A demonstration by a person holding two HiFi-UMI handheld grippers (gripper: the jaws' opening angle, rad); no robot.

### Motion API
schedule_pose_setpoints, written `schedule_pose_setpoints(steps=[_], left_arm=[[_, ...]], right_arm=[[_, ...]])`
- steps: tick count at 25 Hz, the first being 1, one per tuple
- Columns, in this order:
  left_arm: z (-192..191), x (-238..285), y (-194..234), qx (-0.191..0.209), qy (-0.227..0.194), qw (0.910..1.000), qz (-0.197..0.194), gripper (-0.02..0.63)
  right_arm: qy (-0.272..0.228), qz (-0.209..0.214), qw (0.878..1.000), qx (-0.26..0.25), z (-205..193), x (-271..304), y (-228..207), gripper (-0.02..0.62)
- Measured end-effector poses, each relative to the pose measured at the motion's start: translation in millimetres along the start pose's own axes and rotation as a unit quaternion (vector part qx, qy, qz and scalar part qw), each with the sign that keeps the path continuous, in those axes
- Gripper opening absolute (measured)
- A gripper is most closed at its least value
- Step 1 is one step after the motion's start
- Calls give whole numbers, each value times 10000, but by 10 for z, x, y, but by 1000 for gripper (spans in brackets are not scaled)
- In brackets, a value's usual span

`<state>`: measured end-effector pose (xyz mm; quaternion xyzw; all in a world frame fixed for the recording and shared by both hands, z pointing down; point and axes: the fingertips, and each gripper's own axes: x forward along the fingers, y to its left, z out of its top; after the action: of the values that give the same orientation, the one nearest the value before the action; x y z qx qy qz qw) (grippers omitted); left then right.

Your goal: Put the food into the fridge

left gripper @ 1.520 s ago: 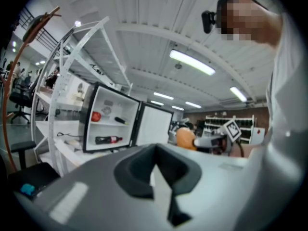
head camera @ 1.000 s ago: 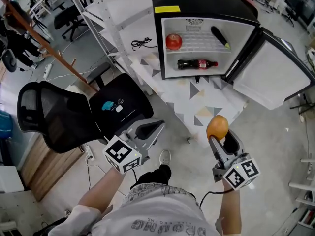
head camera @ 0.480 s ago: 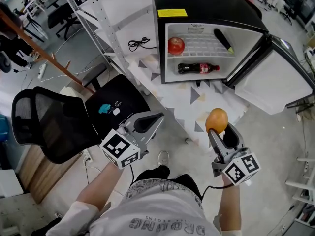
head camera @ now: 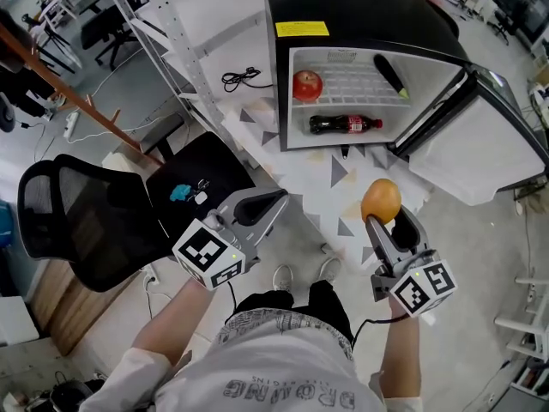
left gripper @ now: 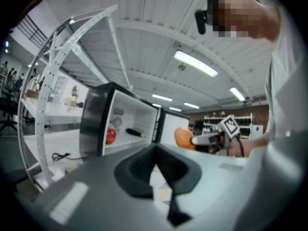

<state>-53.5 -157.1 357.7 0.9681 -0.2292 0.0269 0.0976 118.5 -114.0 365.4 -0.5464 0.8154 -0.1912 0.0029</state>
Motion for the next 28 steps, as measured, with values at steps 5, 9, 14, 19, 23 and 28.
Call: schedule_pose_setpoints(steps=[5, 9, 14, 19, 23, 28], left_arm=[[86, 110, 85, 24, -56, 9999, 96, 8], [152, 236, 155, 29, -109, 9997, 217, 8], [189, 423, 246, -14, -149, 9988, 467, 8], [239, 649, 332, -26, -150, 9973, 714, 8], [270, 799, 395, -16, -203, 9956, 919, 8], [335, 1001, 475, -12, -242, 9930, 1159, 8]], right_arm=[[-5, 83, 9998, -190, 171, 151, -115, 264], [14, 174, 9992, -354, 314, 315, -271, 264], [92, 378, 9976, -571, 486, 568, -488, 264], [162, 624, 9952, -732, 646, 826, -709, 264], [201, 811, 9925, -892, 756, 1003, -854, 264], [255, 1006, 9888, -1070, 912, 1247, -1074, 264]])
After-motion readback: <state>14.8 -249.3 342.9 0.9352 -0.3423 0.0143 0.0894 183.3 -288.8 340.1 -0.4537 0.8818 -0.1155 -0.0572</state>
